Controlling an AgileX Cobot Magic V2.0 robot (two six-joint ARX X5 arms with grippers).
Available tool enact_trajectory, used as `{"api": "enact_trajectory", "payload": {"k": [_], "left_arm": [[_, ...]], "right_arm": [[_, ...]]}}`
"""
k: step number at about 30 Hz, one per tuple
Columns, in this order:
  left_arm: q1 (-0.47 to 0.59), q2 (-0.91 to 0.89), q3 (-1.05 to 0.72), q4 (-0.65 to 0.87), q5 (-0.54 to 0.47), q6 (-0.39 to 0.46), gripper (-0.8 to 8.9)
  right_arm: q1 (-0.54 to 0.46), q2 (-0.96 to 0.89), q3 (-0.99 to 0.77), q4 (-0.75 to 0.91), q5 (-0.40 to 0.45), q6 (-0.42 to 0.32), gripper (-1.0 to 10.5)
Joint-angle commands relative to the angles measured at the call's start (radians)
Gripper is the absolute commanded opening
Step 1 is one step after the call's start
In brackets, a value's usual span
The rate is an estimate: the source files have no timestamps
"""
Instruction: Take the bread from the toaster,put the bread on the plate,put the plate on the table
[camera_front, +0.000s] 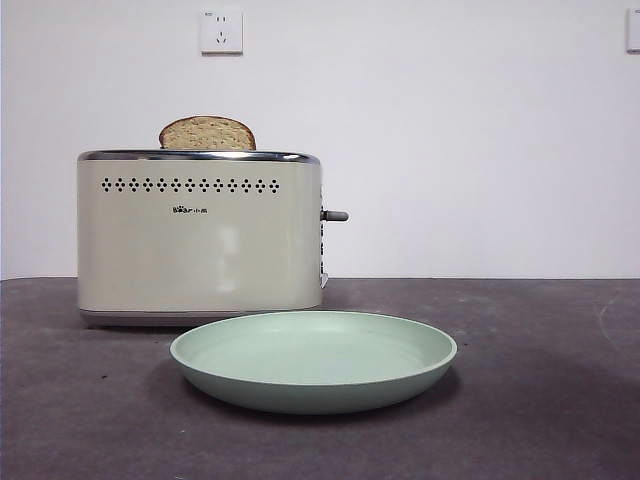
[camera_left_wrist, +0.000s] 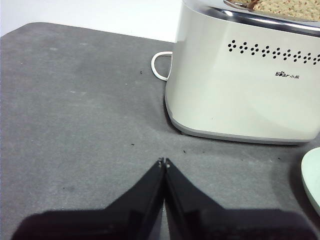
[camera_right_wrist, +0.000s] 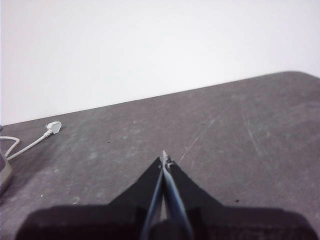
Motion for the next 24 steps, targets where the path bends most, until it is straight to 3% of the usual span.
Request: {"api": "enact_trajectory", "payload": {"k": [1, 10, 13, 16, 24], "left_arm": [[0.0, -0.003, -0.001, -0.027, 0.0, -0.01, -0.04], [0.0, -0.003, -0.001, -0.027, 0.0, -0.01, -0.04], [0.0, -0.003, 0.0, -0.018, 0.01, -0.021, -0.07], [0.0, -0.003, 0.021, -0.02, 0.053, -0.062, -0.08], [0.0, 0.019, 0.183, -0.022, 0.082, -0.074, -0.08]], "right_arm": [[0.001, -0.002, -0.005, -0.003, 0.003, 0.034, 0.0], [0.001, -0.002, -0.005, -0.006, 0.028, 0.019, 0.0], [0.001, -0.002, -0.003, -0.002, 0.018, 0.053, -0.1], [0.002, 0.0, 0.023, -0.002, -0.055, 0.085, -0.1], [0.01, 0.034, 0.171, -0.008, -0.091, 0.132, -0.1]]}}
